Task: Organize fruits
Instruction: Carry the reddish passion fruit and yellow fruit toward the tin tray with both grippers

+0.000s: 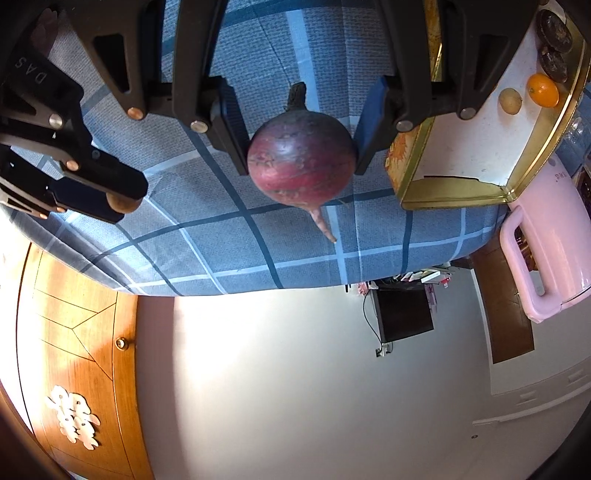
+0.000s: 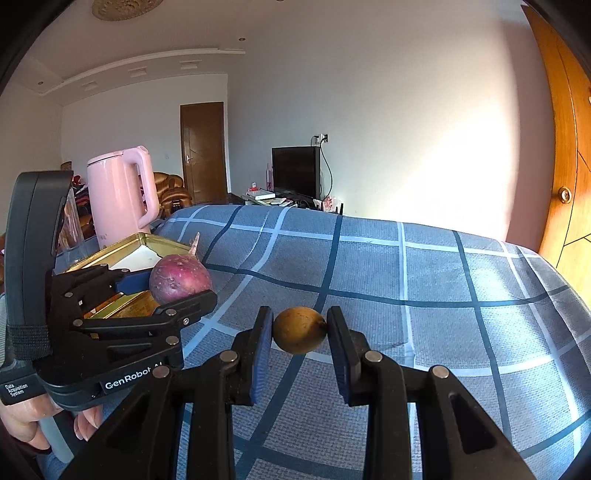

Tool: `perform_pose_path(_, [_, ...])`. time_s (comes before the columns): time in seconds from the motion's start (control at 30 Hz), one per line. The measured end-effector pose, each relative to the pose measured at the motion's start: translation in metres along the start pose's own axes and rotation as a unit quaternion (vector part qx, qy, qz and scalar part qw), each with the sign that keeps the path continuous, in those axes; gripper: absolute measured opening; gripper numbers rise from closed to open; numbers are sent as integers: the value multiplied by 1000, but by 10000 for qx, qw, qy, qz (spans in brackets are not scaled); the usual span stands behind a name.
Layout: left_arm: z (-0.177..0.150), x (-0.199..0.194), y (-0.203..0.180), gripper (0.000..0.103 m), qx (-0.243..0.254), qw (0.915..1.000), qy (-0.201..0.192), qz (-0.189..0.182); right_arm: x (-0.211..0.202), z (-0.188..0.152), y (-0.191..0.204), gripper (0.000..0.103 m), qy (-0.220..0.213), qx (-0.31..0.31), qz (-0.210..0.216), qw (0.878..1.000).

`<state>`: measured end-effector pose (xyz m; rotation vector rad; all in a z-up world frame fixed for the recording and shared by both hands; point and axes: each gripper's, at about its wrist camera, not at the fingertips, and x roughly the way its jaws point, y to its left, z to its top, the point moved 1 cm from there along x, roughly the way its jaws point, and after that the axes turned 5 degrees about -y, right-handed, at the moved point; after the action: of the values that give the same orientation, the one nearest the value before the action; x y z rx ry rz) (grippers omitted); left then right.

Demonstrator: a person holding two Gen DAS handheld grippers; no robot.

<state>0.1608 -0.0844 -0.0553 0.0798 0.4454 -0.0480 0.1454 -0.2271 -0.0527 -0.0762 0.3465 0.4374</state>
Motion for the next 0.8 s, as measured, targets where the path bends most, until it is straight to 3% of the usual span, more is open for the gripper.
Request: perform_pose_path(0.8, [-1, -25, -2, 56, 81, 9985, -512, 192, -16, 0, 3, 32, -425, -100, -42, 9990])
